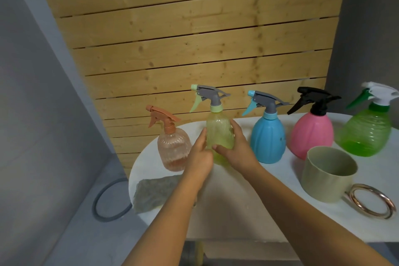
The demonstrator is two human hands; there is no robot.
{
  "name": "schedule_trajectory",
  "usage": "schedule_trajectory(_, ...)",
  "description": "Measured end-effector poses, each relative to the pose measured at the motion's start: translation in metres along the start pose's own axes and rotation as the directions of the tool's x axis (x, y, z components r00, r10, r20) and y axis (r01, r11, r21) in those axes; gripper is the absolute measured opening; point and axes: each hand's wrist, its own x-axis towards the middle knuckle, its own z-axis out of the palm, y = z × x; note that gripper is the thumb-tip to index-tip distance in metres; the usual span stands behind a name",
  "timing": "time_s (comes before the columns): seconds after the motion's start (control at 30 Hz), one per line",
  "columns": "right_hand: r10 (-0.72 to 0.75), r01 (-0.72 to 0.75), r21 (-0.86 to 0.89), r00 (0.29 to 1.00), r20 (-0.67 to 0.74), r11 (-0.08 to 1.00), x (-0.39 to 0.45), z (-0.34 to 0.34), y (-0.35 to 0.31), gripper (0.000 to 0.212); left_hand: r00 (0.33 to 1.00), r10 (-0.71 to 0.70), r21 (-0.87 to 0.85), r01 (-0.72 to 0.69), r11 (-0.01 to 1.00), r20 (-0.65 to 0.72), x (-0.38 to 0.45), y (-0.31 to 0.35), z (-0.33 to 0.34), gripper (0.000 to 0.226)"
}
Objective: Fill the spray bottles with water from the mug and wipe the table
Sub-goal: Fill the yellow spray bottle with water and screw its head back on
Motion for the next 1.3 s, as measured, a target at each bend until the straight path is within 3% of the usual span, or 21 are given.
schedule_trajectory(0.1,-0.007,0.002,-0.096,0.998,-0.056,0.995,-0.007,-0.009,-0.01,0.087,0.998,0.005,-0.077,-0.011,0.997,-0.07,-0.026,0.024,-0.001,0.053)
schedule_trajectory(0.17,-0.006,0.004,-0.048,0.999,-0.038,0.999,-0.025,-0.02,-0.027,0.087,0.995,-0.005,-0.097,-0.005,0.995,-0.104,-0.052,0.04,-0.006,0.043)
schedule_trajectory(0.37,0.088,-0.096,0.043,0.983,0.164,0.994,-0.088,-0.055,-0.052,0.065,0.985,-0.029,-0.12,0.009,0.993,-0.173,-0.114,0.05,-0.022,0.024)
schedule_trajectory(0.47,0.13,-0.145,0.024,0.939,0.319,0.989,-0.126,-0.079,-0.052,0.061,0.952,-0.055,-0.236,-0.018,0.972,-0.301,-0.147,0.051,-0.025,0.04)
schedule_trajectory(0.57,0.148,-0.09,-0.144,0.874,0.463,0.985,-0.156,-0.102,-0.047,0.068,0.939,-0.067,-0.322,-0.047,0.946,-0.336,-0.172,0.05,-0.033,0.059)
schedule_trajectory(0.67,0.137,0.052,-0.319,0.83,0.54,0.946,-0.174,-0.114,-0.044,0.078,0.962,-0.008,-0.061,-0.009,0.998,-0.272,-0.191,0.048,-0.041,0.032)
schedule_trajectory(0.7,0.123,0.093,-0.353,0.831,0.542,0.931,-0.176,-0.116,-0.043,0.08,0.973,0.016,0.065,-0.001,0.998,-0.232,-0.192,0.046,-0.044,0.029)
schedule_trajectory(0.77,0.104,0.138,-0.399,0.843,0.527,0.907,-0.186,-0.121,-0.041,0.082,0.982,0.001,0.161,0.03,0.986,-0.19,-0.202,0.047,-0.042,0.028)
schedule_trajectory(1.13,0.026,0.27,-0.5,0.862,0.507,0.823,-0.211,-0.13,-0.051,0.086,0.979,-0.079,0.028,0.086,0.996,-0.186,-0.217,0.05,-0.043,0.04)
schedule_trajectory(1.2,0.022,0.3,-0.566,0.871,0.491,0.768,-0.213,-0.128,-0.052,0.085,0.978,-0.078,0.04,0.087,0.995,-0.192,-0.22,0.049,-0.039,0.036)
schedule_trajectory(1.3,-0.175,0.461,-0.779,0.886,0.428,0.425,-0.21,-0.124,-0.05,0.081,0.98,-0.11,0.077,0.124,0.989,-0.166,-0.222,0.044,-0.03,0.024)
